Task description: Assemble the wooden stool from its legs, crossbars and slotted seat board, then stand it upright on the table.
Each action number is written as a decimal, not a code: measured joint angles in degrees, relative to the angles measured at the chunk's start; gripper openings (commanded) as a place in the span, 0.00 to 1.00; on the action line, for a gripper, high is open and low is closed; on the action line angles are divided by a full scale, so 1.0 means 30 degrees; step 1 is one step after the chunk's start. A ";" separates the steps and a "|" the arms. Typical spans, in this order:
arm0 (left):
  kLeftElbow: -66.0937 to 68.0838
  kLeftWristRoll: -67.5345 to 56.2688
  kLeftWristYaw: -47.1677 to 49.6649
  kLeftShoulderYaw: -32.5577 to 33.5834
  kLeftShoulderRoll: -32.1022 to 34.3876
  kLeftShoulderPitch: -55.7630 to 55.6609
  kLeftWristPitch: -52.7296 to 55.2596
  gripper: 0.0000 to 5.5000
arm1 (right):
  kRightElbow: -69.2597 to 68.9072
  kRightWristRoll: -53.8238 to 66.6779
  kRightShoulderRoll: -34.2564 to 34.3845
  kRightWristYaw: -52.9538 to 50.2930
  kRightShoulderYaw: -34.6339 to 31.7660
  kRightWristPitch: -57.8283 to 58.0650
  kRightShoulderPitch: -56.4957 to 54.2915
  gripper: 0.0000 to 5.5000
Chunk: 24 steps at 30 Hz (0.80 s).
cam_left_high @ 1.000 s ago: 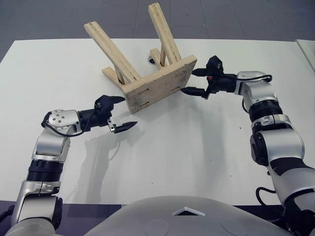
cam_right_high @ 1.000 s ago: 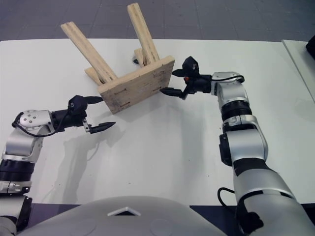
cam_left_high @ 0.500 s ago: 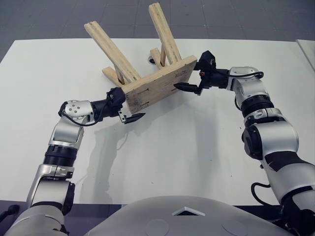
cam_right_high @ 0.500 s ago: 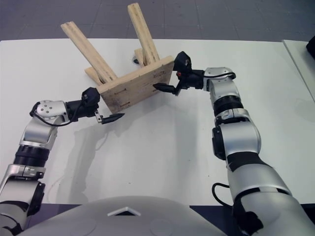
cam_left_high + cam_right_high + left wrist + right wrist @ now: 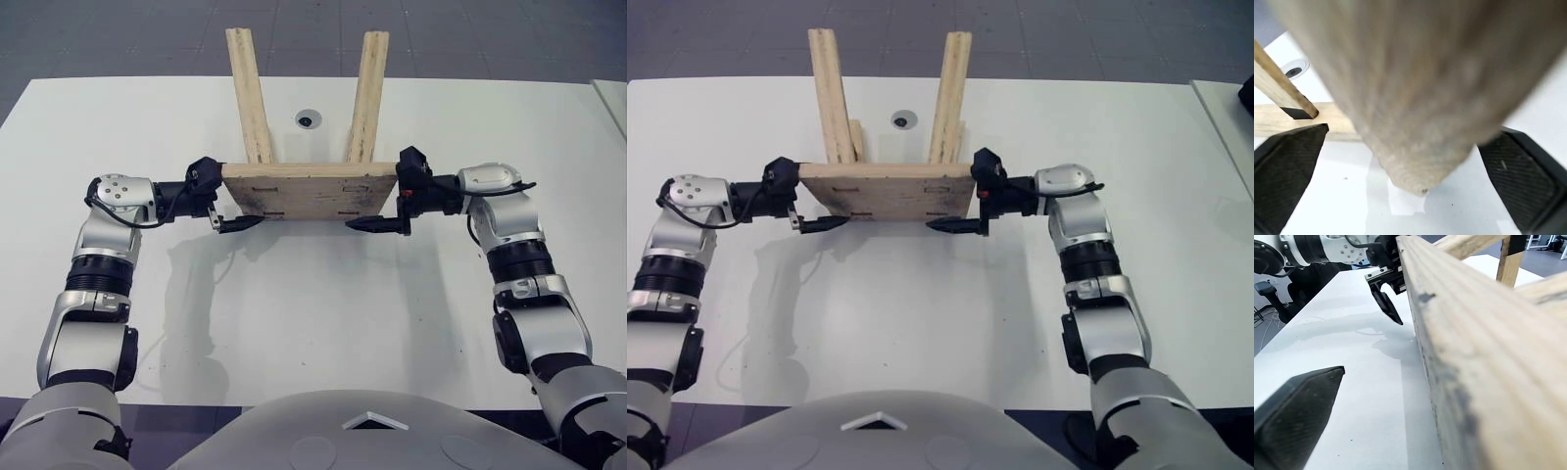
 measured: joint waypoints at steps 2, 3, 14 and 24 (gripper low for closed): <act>0.0481 -0.0226 -0.0897 0.0083 -0.0160 -0.0431 -0.0118 0.83 | -0.0941 0.0185 -0.0080 -0.0437 -0.0002 0.0482 0.0617 0.73; 0.0592 -0.0390 -0.1233 0.0113 -0.0257 -0.0538 -0.0058 0.81 | -0.1179 0.0238 -0.0117 -0.0564 -0.0002 0.0640 0.0789 0.71; -0.1661 -0.2395 -0.4559 0.0334 -0.0119 0.0217 0.3273 0.47 | -0.1059 0.0464 -0.1183 -0.1943 -0.0149 0.0607 0.1152 0.38; -0.2294 -0.2834 -0.5512 -0.0844 0.1428 -0.0133 0.5338 0.30 | -0.0875 0.0967 -0.1562 -0.0259 0.0597 0.0864 0.0886 0.30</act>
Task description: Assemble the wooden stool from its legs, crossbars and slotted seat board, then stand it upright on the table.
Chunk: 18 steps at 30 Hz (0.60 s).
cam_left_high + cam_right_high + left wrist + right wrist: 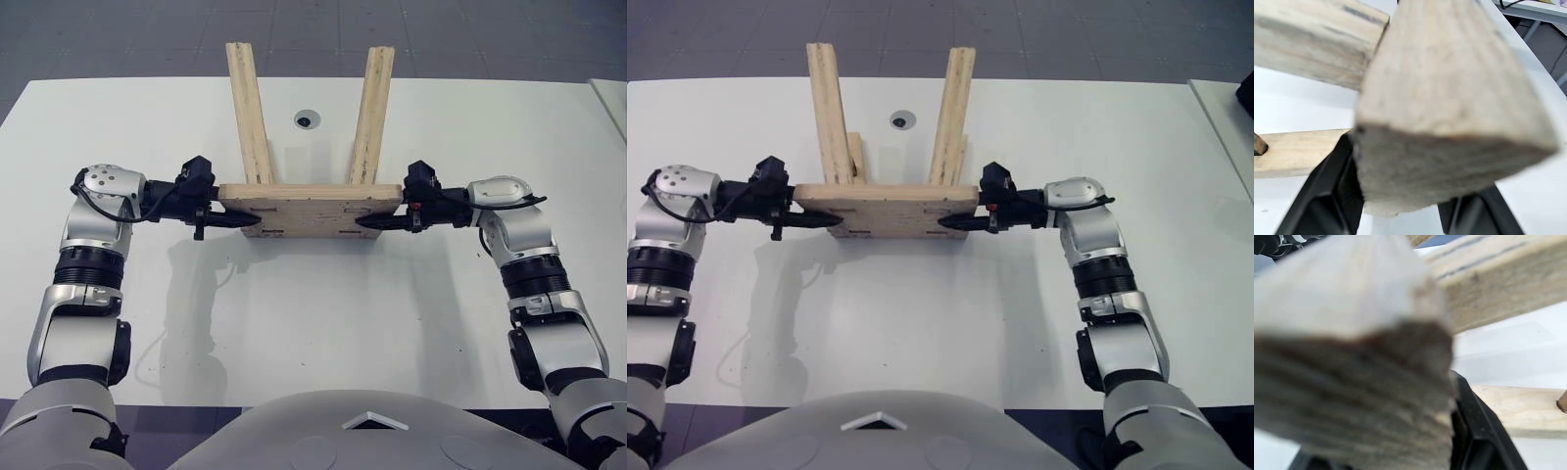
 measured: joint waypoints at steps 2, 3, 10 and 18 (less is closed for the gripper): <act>-0.1207 -0.1657 -0.0037 -0.0270 0.0817 -0.0030 0.2062 0.30 | -0.1062 0.1056 -0.0423 0.0406 -0.0192 0.1777 -0.0003 0.30; -0.1758 -0.2584 -0.0057 -0.0277 0.1250 -0.0080 0.3297 0.30 | -0.1712 0.1866 -0.0648 0.0674 -0.0447 0.2924 0.0005 0.29; -0.2203 -0.7901 -0.0461 0.1000 0.2522 -0.3238 1.4196 0.26 | -0.3986 1.0210 -0.0987 -0.1477 -0.4193 1.0933 -0.0486 0.24; 0.3338 -0.9799 0.3882 0.4408 0.0867 -0.7813 1.8510 0.24 | -0.2891 1.9240 0.1251 -1.1410 -0.5937 1.3241 -0.1151 0.24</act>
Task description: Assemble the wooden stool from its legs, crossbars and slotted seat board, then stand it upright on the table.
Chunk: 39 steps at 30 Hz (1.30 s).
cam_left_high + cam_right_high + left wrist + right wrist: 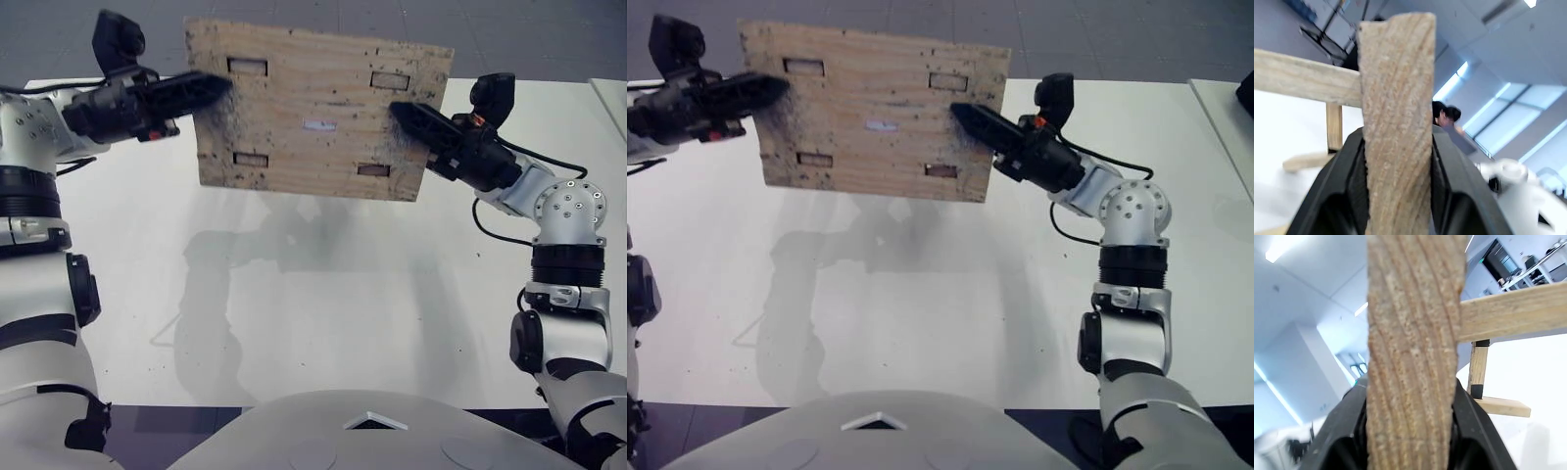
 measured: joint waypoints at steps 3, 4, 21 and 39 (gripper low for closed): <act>0.2474 -0.1519 0.3590 0.1778 -0.1133 -0.1143 -0.0431 0.24 | 0.0461 0.1784 0.1314 -0.3512 -0.0500 -0.0278 -0.0574 0.24; 0.3178 -0.1975 0.4780 0.2288 -0.1503 -0.1438 -0.0657 0.24 | 0.0748 0.2193 0.1656 -0.4503 -0.0641 -0.0431 -0.0856 0.24; 1.0372 -0.5562 2.4853 0.9408 -0.6148 -0.4009 -0.9104 0.09 | 1.3551 0.4461 0.2437 -1.5910 -0.2679 -0.3999 -1.0050 0.24; 0.6478 -0.2646 3.1755 1.0980 -1.0002 -0.2832 -1.1651 0.19 | 1.8896 -0.4002 0.1961 -1.5955 -0.5694 -0.3647 -1.3737 0.85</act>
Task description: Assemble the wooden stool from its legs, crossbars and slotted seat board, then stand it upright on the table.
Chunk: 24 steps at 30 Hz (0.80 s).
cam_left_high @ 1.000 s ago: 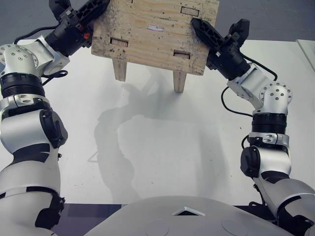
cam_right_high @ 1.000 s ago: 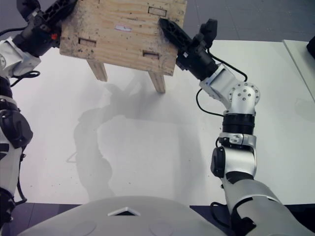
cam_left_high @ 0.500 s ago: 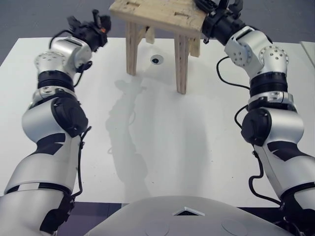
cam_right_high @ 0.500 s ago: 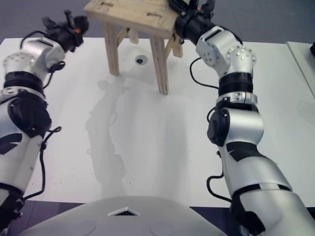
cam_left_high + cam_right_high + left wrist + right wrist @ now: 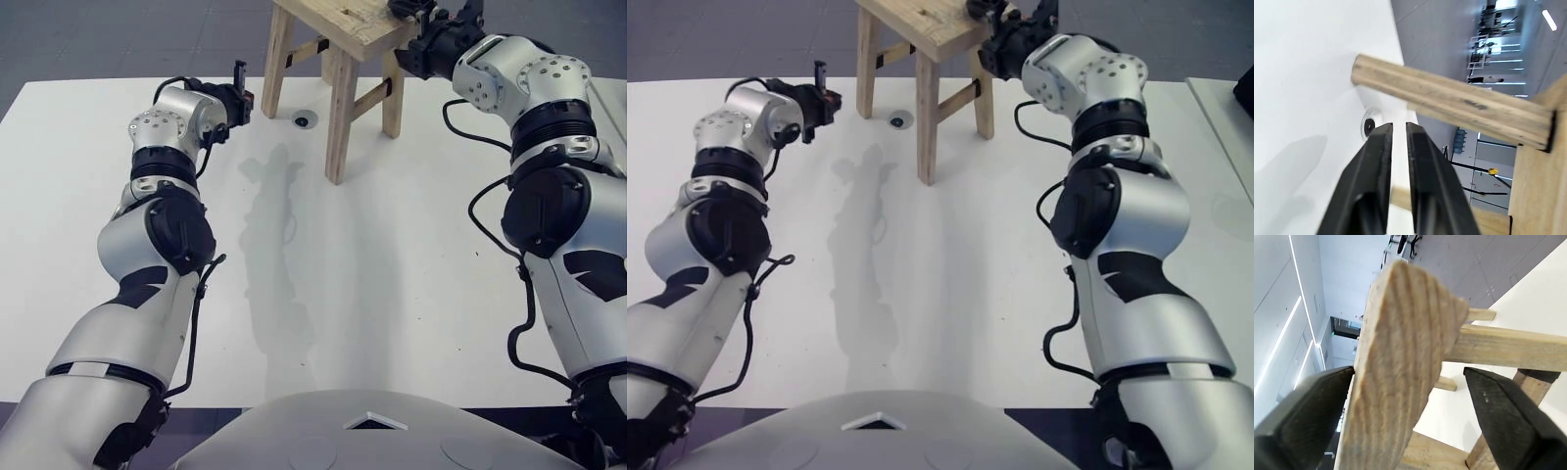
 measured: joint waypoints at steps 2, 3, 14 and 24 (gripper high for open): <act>-0.2996 0.0265 -0.1067 -0.0402 -0.0386 0.1430 0.0004 0.25 | -0.1337 0.0347 0.0197 -0.0192 -0.0880 0.0837 0.0973 0.90; -0.4461 0.0216 -0.1336 -0.0501 -0.0642 0.2197 0.0095 0.26 | -0.2292 0.0677 0.0352 -0.0421 -0.1366 0.1323 0.1590 0.92; -1.6043 0.3677 -0.2970 -0.5027 -0.3193 1.0822 -0.0209 0.61 | -1.8766 0.3946 0.4082 -0.3789 -0.2028 0.4513 1.1453 0.98; -2.1233 1.3938 -0.5652 -1.2059 -0.2402 1.7533 -0.7778 0.92 | -2.9227 -0.7172 0.3457 -0.0624 0.6730 -0.2452 2.0980 0.98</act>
